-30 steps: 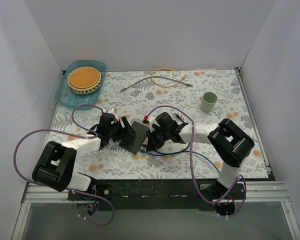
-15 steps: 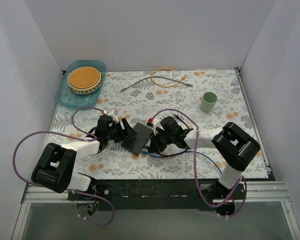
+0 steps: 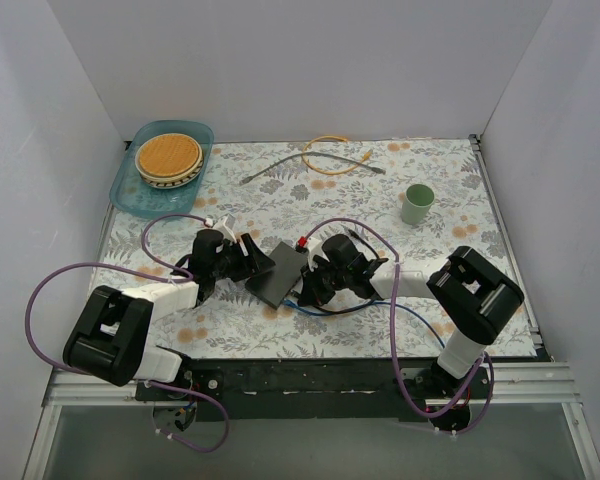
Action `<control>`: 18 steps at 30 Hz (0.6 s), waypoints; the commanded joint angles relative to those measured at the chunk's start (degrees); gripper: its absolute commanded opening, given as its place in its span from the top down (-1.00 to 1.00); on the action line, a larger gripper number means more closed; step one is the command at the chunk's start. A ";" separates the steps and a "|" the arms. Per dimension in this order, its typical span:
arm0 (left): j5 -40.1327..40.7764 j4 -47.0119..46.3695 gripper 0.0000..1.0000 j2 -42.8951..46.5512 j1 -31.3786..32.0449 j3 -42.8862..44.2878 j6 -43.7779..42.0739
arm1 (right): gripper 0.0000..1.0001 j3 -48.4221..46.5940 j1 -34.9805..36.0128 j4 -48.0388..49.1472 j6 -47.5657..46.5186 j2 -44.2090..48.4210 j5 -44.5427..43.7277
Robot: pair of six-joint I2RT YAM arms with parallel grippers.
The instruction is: Insert the plug into the switch port
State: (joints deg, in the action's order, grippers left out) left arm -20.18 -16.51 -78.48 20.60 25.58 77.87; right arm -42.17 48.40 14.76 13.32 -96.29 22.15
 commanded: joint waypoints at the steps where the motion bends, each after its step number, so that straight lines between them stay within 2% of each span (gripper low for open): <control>1: -13.56 -2.21 -0.08 0.52 2.16 -0.53 3.43 | 0.97 -3.53 0.29 8.53 -1.10 2.07 -3.69; 18: -13.65 -0.54 0.03 -3.35 3.83 -1.59 6.77 | 0.97 -8.19 0.20 8.17 -0.93 0.84 -6.77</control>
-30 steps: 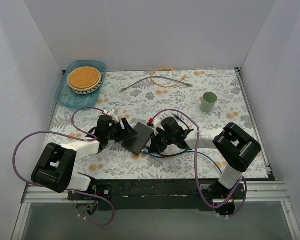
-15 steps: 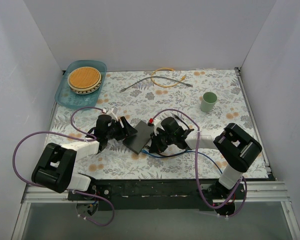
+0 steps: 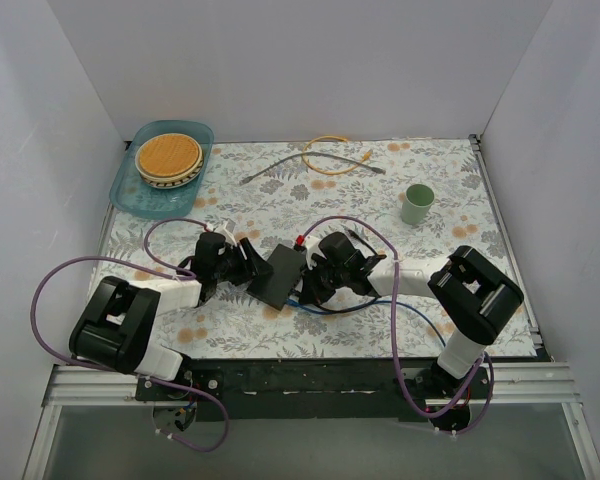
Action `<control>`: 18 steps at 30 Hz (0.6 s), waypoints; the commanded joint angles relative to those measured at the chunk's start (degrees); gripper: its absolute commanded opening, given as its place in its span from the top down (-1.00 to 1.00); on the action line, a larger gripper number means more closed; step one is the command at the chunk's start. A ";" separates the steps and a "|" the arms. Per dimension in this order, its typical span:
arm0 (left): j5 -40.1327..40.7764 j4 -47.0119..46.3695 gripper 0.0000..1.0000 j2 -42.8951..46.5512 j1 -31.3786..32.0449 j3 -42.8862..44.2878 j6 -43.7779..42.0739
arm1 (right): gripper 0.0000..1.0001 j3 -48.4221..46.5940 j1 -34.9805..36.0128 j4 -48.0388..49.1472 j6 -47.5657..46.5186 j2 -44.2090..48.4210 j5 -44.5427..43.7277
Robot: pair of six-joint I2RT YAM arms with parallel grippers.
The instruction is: Insert the plug into the switch port
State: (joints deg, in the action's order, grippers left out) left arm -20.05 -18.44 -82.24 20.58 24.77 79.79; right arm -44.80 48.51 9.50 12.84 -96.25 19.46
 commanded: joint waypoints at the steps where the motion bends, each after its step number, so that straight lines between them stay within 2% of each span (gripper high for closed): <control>1: -13.52 1.39 0.04 0.58 4.29 -0.87 5.02 | 0.97 -5.65 0.09 13.53 -0.27 0.88 -4.00; 6: -11.33 0.86 0.05 0.76 8.86 -0.26 7.75 | 0.97 -6.18 0.09 14.23 0.52 0.19 -3.12; 11: -9.74 0.07 0.05 -2.66 14.39 1.85 9.59 | 0.97 -6.71 0.18 14.50 0.78 -0.34 -2.94; 18: -8.86 -0.55 0.09 -3.37 18.27 2.82 12.05 | 0.97 -7.67 0.09 14.50 1.13 -1.22 -3.99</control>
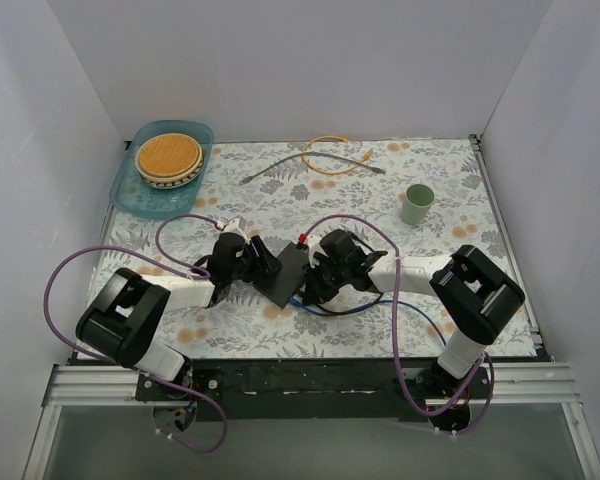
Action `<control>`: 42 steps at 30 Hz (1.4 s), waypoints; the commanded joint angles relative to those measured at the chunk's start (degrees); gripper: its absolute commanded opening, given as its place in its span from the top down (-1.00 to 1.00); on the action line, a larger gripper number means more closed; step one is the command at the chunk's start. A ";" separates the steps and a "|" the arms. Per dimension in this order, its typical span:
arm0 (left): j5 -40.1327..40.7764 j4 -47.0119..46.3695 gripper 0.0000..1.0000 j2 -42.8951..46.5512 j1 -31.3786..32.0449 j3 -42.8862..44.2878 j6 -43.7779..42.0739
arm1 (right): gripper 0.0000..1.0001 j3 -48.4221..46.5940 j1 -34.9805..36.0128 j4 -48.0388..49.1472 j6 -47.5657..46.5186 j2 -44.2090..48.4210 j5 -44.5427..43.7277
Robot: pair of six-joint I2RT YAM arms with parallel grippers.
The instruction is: Insert the plug into the switch port
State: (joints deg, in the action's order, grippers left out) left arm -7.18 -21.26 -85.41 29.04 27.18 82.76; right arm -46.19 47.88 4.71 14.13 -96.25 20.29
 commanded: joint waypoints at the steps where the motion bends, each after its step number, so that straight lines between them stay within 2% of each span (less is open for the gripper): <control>1: -21.65 2.45 0.11 0.06 9.90 0.33 9.26 | 0.97 -6.45 0.73 19.37 -0.07 -1.40 -4.91; 7: -19.19 5.52 0.19 4.19 10.16 -0.72 9.17 | 0.97 -7.86 0.73 17.79 -0.33 -2.54 -6.23; 11: -17.00 9.21 0.14 5.42 10.16 -0.46 8.21 | 0.97 -8.21 0.73 16.74 -1.30 -2.89 -6.14; 15: -11.46 14.57 -0.07 6.65 10.08 1.47 7.85 | 0.97 -9.61 0.64 12.62 -3.23 -3.16 -6.41; 16: -8.67 16.84 -0.19 6.92 10.07 1.91 7.85 | 0.97 -9.88 0.64 11.65 -3.58 -3.16 -6.67; 18: -5.75 19.48 -0.31 7.44 9.99 2.79 7.85 | 0.97 -10.67 0.64 9.36 -5.07 -3.33 -7.02; 20: -1.53 23.52 -0.41 8.24 9.81 4.28 7.77 | 0.97 -12.60 0.55 4.54 -6.39 -4.12 -7.11; 25: 3.40 28.45 -0.51 9.38 8.76 6.57 6.54 | 0.95 -15.33 0.64 -3.30 -9.73 -5.44 -7.99; 33: 8.39 32.41 -0.57 10.87 7.53 9.12 6.62 | 0.39 -17.79 0.64 -13.04 -12.63 -5.53 -11.58; 39: 11.57 35.67 -0.67 11.84 6.38 11.57 4.96 | 0.05 -20.60 0.73 -19.29 -13.95 -5.09 -13.44; 42: 11.84 35.93 -0.77 11.14 5.16 12.63 3.73 | -0.04 -20.95 0.73 -21.49 -15.97 -4.04 -14.05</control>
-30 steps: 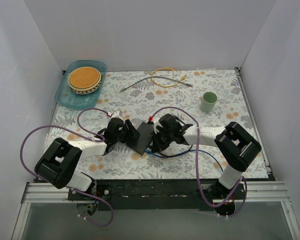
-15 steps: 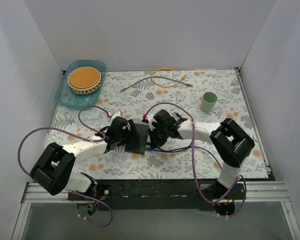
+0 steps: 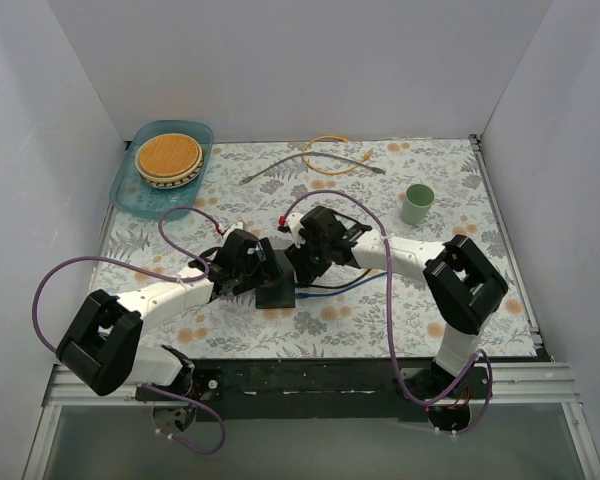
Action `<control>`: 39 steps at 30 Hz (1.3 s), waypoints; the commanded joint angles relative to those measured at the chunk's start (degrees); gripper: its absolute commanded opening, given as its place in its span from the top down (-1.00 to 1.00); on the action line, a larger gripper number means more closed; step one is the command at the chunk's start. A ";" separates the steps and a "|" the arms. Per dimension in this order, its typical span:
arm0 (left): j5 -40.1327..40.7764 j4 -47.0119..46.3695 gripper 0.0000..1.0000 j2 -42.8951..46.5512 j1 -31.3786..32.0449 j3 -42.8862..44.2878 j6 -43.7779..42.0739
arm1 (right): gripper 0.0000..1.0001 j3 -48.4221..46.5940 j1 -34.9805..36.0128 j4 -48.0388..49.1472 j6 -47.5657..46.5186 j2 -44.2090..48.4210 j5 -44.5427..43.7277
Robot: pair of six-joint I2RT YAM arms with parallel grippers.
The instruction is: Insert the plug into the switch port
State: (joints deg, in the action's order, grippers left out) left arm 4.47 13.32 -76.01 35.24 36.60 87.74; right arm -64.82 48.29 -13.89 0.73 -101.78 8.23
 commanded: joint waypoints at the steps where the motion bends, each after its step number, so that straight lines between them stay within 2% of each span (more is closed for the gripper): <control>1: 0.01 1.62 -0.79 1.39 -1.66 4.00 -1.52 | -0.04 -1.81 0.31 -2.98 -2.58 2.02 -2.25; 8: 0.10 1.79 -0.85 1.12 -4.74 7.96 -4.07 | -0.11 1.53 0.14 1.14 0.67 8.51 -7.87; 15: -0.16 2.41 -0.87 1.30 -8.08 12.26 -8.73 | -0.12 -0.40 -1.36 0.97 2.52 9.40 -12.36; 21: 1.24 3.02 -0.87 -2.91 -11.25 19.98 -14.08 | -0.13 0.47 -6.62 1.32 6.03 12.12 -10.43; 28: 7.03 5.48 -0.85 -18.26 -11.69 35.98 -20.59 | -0.13 5.04 -15.76 3.95 8.85 20.02 -4.72; 37: 14.50 7.94 -0.79 -37.35 -12.39 57.16 -28.41 | -0.12 8.48 -20.78 5.54 10.25 27.59 -2.69; 39: 17.22 9.70 -0.76 -42.79 -12.92 64.19 -30.26 | -0.13 8.22 -21.05 4.84 10.17 27.77 -2.08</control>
State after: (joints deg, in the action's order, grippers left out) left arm 14.76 20.01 -113.27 23.49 90.96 63.07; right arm -56.86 28.03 -10.81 10.24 -75.77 3.97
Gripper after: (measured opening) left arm 0.893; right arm 0.563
